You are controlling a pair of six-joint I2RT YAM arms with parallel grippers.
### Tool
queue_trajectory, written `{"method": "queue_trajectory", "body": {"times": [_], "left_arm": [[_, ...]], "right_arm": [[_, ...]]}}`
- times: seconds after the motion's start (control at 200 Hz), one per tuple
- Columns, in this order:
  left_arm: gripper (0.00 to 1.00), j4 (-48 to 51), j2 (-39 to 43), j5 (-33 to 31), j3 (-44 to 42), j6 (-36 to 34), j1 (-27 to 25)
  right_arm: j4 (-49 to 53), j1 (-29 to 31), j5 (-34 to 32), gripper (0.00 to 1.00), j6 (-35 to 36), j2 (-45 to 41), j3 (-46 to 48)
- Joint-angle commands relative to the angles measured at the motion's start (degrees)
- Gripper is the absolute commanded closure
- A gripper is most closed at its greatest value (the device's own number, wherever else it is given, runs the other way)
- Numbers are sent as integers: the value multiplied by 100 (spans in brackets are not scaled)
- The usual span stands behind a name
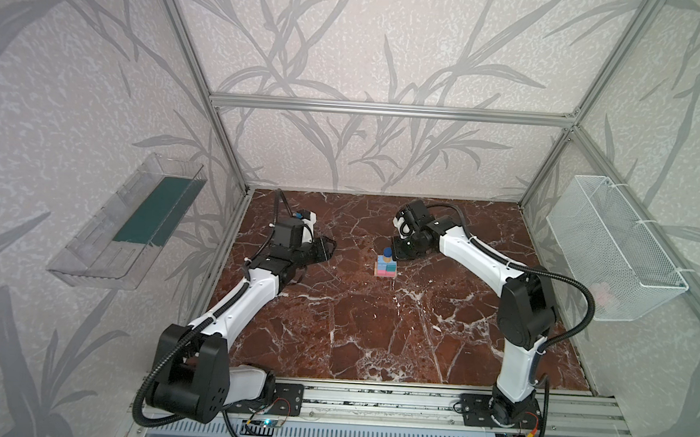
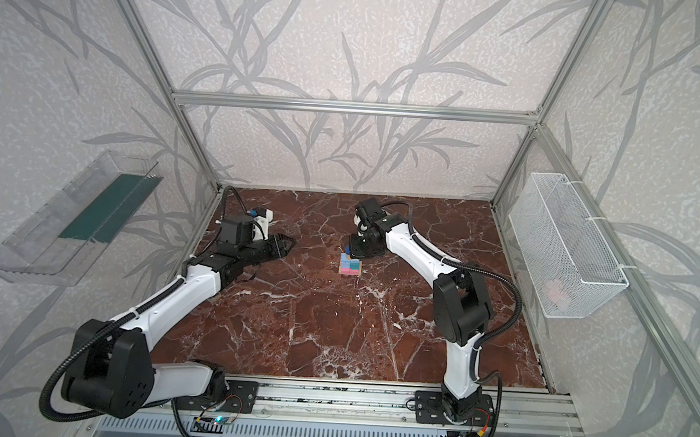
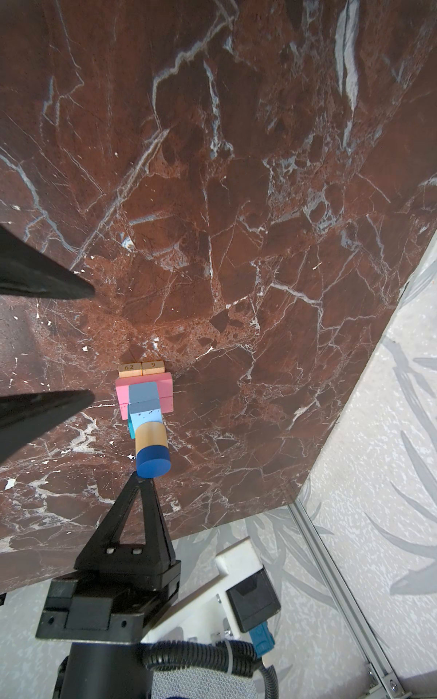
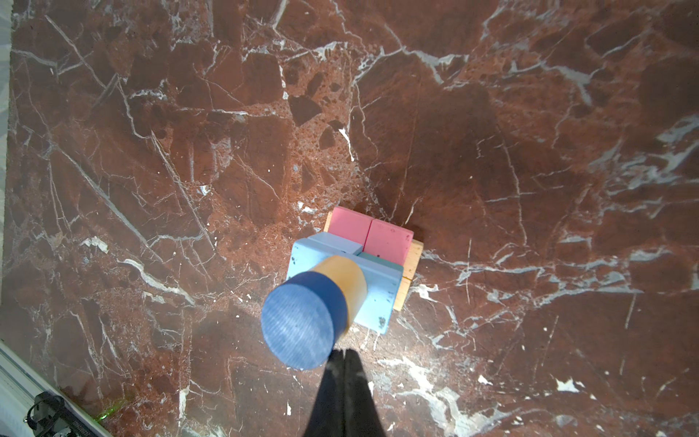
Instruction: Build the wood block tower
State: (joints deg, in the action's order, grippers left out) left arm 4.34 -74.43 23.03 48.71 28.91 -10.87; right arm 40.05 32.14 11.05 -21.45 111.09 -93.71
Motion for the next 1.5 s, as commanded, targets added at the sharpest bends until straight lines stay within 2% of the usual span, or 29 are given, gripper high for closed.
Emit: {"method": "queue_trajectory", "body": {"times": [0.0,0.305,0.495,0.705,0.895,1.13,1.5], "left_arm": [[61,59,-1,-9,181,-104,-11],[62,18,-17,96,174,-66,-11],[84,-373,-249,642,200,232,-85],[100,-109,-600,576,574,1,-599],[100,216,-1217,523,1019,-163,-1020],[100,625,-2000,527,1567,-243,-1256],[100,617,-2457,598,1879,-188,-1466]], "right_arm": [[-24,-17,38,100,-52,45,-142],[20,-38,-56,100,-61,-30,-55],[-59,-74,-92,100,-112,-258,192],[-267,-106,-71,100,-157,-650,536],[-655,-169,-38,100,-275,-1112,1074],[-1376,-250,90,100,-573,-1691,1829],[-1919,-331,214,100,-807,-2142,2468]]}}
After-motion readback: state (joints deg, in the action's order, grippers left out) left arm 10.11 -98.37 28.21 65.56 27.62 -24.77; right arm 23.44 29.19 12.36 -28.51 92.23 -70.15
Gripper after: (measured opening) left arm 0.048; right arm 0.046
